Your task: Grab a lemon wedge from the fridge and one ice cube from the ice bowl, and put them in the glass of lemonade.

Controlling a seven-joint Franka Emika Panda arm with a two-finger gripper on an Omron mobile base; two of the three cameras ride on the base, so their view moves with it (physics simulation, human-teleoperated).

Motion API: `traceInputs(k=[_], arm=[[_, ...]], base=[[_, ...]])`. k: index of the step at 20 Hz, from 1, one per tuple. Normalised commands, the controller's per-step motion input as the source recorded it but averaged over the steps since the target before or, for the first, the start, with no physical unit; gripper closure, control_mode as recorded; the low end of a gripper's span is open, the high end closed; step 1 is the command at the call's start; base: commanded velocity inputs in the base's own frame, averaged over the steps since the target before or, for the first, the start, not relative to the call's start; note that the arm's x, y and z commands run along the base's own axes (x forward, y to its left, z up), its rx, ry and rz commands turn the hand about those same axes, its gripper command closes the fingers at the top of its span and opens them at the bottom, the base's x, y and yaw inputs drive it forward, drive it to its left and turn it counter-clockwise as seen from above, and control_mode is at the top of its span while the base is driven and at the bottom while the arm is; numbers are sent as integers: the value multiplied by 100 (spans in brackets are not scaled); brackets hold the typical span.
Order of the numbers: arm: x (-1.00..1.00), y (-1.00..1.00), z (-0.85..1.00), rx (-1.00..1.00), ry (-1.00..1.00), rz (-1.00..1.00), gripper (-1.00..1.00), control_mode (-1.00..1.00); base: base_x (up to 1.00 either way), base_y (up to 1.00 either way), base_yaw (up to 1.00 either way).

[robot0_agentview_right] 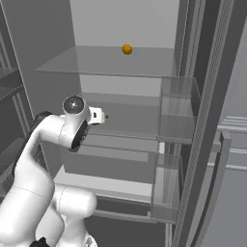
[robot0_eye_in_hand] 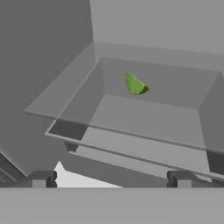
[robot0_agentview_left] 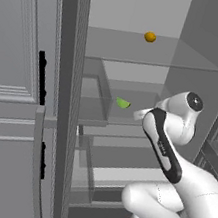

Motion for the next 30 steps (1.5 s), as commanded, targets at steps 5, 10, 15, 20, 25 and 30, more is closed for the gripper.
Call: traceInputs(k=[5,10,15,20,25,30], arm=[[43,0,-10,0,0,6,-100,-100],[45,2,-10,-1,0,2,-100,-100],[38,1,-2,-2,0,0,-100,-100],[38,4,-2,-4,0,0,-100,-100],[32,0,-14,-3,0,0,-100,-100],[32,0,-18,-2,0,0,-100,-100]], base=[[0,0,0],[0,0,0],[0,0,0],[0,0,0],[0,0,0],[0,0,0]])
